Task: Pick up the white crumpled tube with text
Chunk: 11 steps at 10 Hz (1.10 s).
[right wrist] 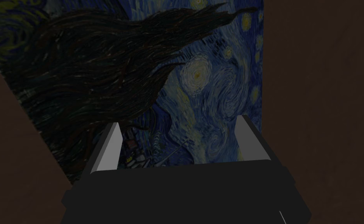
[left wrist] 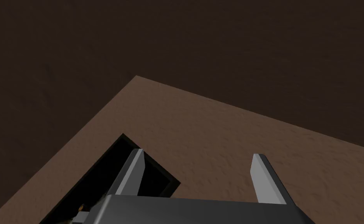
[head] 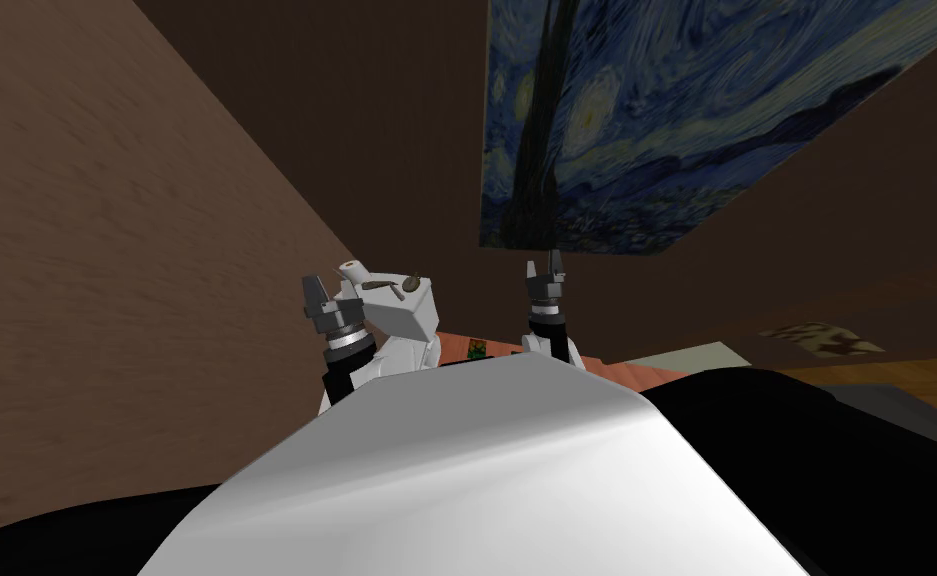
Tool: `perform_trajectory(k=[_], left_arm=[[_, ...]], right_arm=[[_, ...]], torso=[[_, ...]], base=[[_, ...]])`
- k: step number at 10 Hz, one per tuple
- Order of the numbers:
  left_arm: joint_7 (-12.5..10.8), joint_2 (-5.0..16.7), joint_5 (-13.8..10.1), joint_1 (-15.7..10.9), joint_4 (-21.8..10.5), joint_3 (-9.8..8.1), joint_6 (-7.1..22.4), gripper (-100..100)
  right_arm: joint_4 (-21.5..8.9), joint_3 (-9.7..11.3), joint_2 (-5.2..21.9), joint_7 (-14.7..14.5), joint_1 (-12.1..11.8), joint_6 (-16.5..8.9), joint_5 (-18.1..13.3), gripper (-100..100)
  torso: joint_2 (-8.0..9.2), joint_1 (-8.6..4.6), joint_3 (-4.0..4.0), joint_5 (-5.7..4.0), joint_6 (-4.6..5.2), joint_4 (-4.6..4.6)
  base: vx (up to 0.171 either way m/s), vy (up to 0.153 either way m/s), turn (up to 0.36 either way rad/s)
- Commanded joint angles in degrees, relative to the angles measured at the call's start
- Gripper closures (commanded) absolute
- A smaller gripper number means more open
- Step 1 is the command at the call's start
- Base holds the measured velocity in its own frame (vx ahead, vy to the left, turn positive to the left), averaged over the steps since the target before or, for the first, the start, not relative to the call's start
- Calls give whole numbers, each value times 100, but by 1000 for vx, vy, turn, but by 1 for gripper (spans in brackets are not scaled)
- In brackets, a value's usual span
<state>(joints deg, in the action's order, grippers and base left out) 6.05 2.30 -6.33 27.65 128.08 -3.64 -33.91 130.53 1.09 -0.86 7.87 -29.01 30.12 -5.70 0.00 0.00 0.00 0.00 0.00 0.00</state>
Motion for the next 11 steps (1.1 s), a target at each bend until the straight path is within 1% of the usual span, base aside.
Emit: perform_trajectory(k=[1, 4, 11], left_arm=[[98, 226, 163, 34, -126, 9, -11, -100], [309, 523, 511, 102, -398, 26, -33, -100], [933, 1164, 1513, 250, -1222, 57, -64, -100]], right_arm=[[0, 0, 0, 0, 0, 0, 0, 0], [0, 0, 0, 0, -1, 0, 0, 0], [0, 0, 0, 0, 0, 0, 0, 0]], torso=[[0, 0, 0, 0, 0, 0], [-16, 2, -9, 1, 0, -4], [-15, 5, -9, 2, 0, -4]], base=[[20, -1, 24], [42, 3, 25], [45, 7, 22]])
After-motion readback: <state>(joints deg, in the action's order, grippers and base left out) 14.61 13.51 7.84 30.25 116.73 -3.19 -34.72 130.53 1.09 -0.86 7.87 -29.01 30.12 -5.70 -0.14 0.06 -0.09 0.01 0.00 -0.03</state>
